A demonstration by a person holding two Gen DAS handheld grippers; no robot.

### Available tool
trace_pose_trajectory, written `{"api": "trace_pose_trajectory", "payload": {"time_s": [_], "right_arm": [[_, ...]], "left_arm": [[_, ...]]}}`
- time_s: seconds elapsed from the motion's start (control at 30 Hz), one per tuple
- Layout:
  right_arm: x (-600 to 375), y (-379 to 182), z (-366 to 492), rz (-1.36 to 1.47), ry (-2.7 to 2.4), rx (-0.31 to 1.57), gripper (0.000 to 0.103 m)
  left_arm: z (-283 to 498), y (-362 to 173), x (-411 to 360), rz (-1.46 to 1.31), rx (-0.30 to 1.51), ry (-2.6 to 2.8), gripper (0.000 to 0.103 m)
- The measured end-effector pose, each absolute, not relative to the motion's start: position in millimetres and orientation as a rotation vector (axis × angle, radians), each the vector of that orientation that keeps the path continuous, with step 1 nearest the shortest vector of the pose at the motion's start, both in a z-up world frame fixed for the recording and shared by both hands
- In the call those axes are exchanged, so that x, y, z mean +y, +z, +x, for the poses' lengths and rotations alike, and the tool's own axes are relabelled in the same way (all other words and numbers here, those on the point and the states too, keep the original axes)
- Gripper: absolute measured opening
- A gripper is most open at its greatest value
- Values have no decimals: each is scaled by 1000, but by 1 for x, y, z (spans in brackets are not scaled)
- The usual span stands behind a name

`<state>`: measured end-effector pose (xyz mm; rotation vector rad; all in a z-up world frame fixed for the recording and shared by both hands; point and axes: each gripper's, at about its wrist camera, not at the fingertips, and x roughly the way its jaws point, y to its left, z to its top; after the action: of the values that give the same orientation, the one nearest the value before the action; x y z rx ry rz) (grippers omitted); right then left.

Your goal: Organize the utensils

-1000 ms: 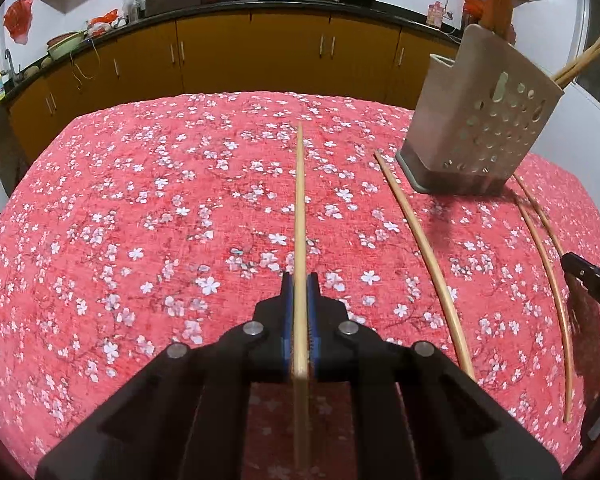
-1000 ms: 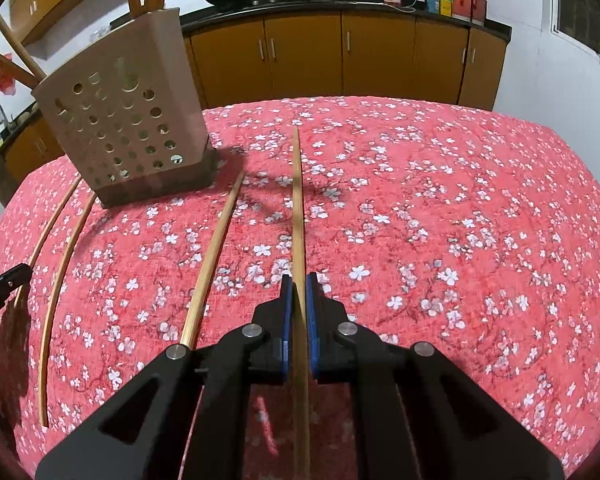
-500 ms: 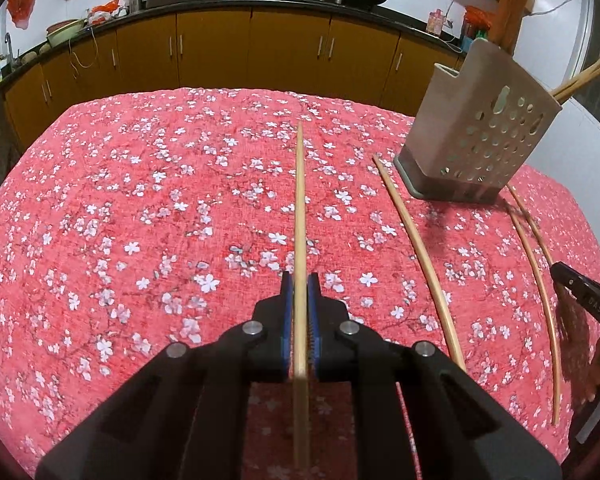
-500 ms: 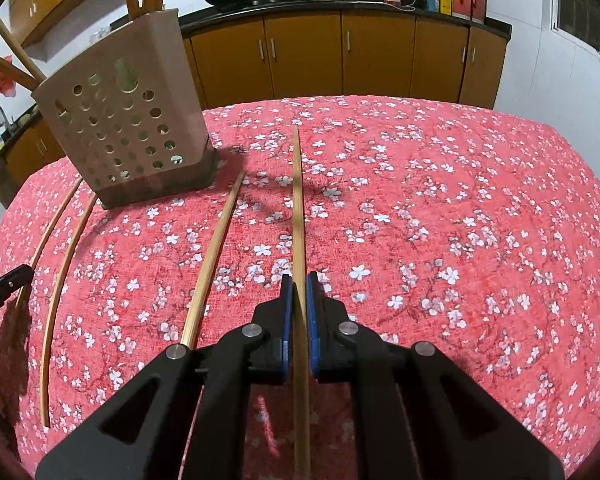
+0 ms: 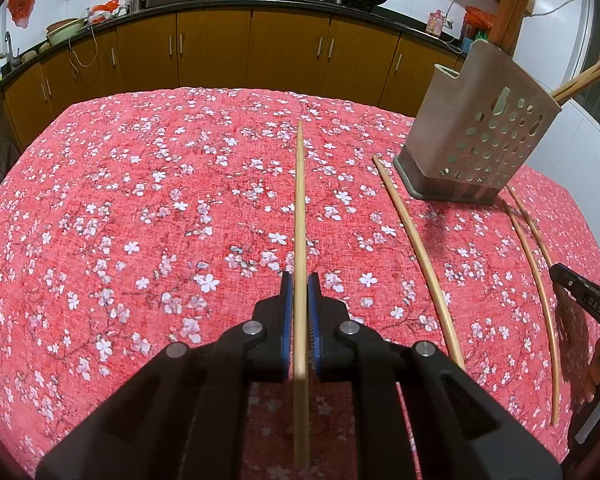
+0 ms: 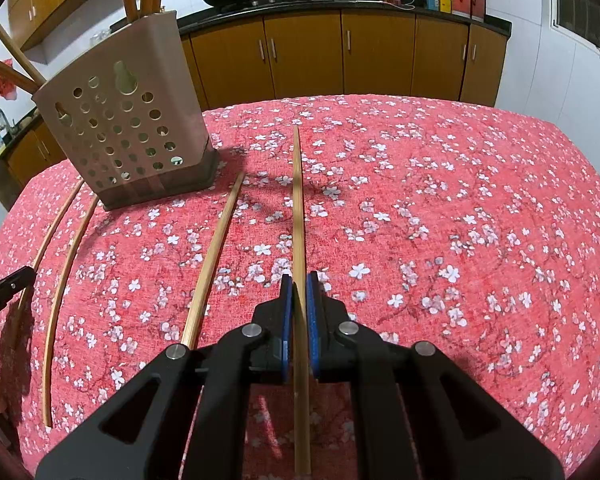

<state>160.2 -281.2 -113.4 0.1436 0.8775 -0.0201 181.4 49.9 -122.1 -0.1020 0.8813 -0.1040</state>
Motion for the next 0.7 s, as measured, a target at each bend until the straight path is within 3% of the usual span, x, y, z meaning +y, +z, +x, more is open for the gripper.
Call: {"api": "trace_pose_trajectory", "payload": {"time_s": [0.7], "right_arm": [[-283, -113, 151, 161, -13, 877, 8]], "left_arm": [[167, -121, 42, -39, 886, -89, 8]]}}
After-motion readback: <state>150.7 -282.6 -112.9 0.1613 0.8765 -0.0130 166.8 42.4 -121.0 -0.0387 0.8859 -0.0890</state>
